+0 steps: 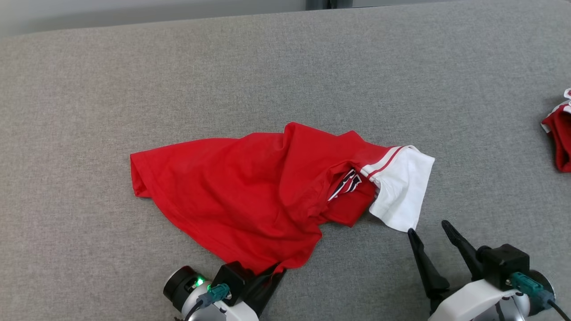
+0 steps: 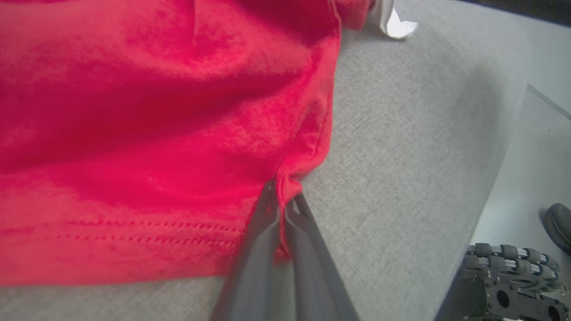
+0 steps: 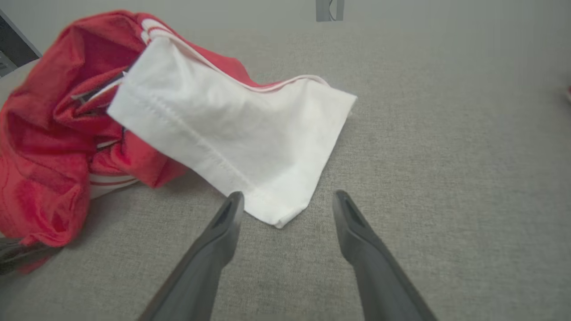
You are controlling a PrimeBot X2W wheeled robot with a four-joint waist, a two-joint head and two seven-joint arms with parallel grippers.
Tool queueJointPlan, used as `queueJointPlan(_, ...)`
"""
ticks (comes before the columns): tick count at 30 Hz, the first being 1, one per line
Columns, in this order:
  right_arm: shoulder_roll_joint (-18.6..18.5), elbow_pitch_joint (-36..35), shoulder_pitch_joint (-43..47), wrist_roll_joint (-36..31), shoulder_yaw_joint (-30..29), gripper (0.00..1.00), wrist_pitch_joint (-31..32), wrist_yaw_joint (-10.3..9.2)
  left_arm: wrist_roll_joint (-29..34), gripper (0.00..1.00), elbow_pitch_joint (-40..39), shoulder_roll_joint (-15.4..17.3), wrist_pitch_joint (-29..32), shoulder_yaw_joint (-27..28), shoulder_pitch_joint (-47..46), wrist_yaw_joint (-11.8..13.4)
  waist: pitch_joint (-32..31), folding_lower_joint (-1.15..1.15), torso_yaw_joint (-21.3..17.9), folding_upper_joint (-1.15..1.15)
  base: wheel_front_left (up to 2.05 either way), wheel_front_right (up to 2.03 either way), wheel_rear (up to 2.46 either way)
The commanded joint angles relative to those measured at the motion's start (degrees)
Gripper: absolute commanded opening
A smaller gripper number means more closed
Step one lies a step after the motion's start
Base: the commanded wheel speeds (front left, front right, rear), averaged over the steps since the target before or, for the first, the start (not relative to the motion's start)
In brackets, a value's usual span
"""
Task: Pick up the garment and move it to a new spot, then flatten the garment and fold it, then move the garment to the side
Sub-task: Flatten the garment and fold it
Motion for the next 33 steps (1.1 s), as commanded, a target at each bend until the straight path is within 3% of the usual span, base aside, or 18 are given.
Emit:
queueJointPlan(1,-0.28,0.23,0.07,0.40,-0.15,1.00,0.11,-0.02,0.25,0.00,0.72,0.45,0.14,0.31,-0.97,0.40,0.15,0.00,0.02,0.00,0.00,0.00,0.00)
queueJointPlan(9,-0.30,10.27,-5.01,1.19,0.61,1.00,0.32,-0.02,-0.14,0.00,0.30,0.72,-1.33,1.81,-2.96,1.46,1.42,0.00,0.07,0.00,0.00,0.00,0.00)
queueJointPlan(10,-0.28,11.62,-5.66,1.16,0.77,0.96,0.77,-0.02,0.01,0.00,0.19,0.72,-1.47,1.79,-3.09,1.55,1.57,0.00,0.30,0.00,0.00,0.00,0.00)
queueJointPlan(11,-0.28,12.99,-6.07,1.12,0.95,0.64,1.31,-0.02,0.19,0.00,0.08,0.72,-1.74,1.76,-3.26,1.54,1.78,0.00,0.51,0.00,0.00,0.00,0.00)
queueJointPlan(12,-0.26,13.81,-6.53,1.24,1.02,0.45,1.32,-0.02,0.36,0.00,-0.03,0.71,-1.96,1.75,-3.52,1.52,2.05,0.00,0.72,0.00,0.00,0.00,0.00)
queueJointPlan(13,-0.22,14.52,-6.96,1.53,1.27,0.33,1.29,-0.02,0.44,0.00,-0.08,0.77,-2.24,1.71,-3.73,1.48,2.29,0.00,0.88,0.00,0.00,0.00,0.00)
queueJointPlan(14,-0.20,15.05,-7.36,1.71,1.41,0.05,1.23,-0.01,0.49,0.00,-0.14,0.85,-2.45,1.72,-3.83,1.45,2.51,0.00,0.99,0.00,0.00,0.00,0.00)
queueJointPlan(15,-0.21,15.45,-7.71,1.64,1.36,0.00,1.09,-0.02,0.53,0.00,-0.21,0.84,-2.88,1.76,-3.87,1.52,2.72,0.00,1.09,0.00,0.00,0.00,0.00)
queueJointPlan(19,-0.27,14.38,-9.22,2.73,0.30,0.00,-1.05,-0.02,0.49,0.00,-1.39,0.74,-5.05,2.60,-4.35,2.23,3.24,0.00,1.60,0.00,0.00,0.00,0.00)
queueJointPlan(22,-0.30,9.70,-10.17,3.35,-2.95,0.00,-4.29,-0.02,1.13,0.00,-4.38,1.64,-6.65,3.88,-5.34,3.33,2.99,0.00,2.25,0.00,0.00,0.00,0.00)
queueJointPlan(33,-0.29,-6.15,-16.84,5.47,-12.33,0.00,-6.47,-0.01,0.07,0.00,-23.17,9.10,-4.28,14.15,-9.05,8.21,-0.84,0.00,2.97,0.00,0.00,0.00,0.00)
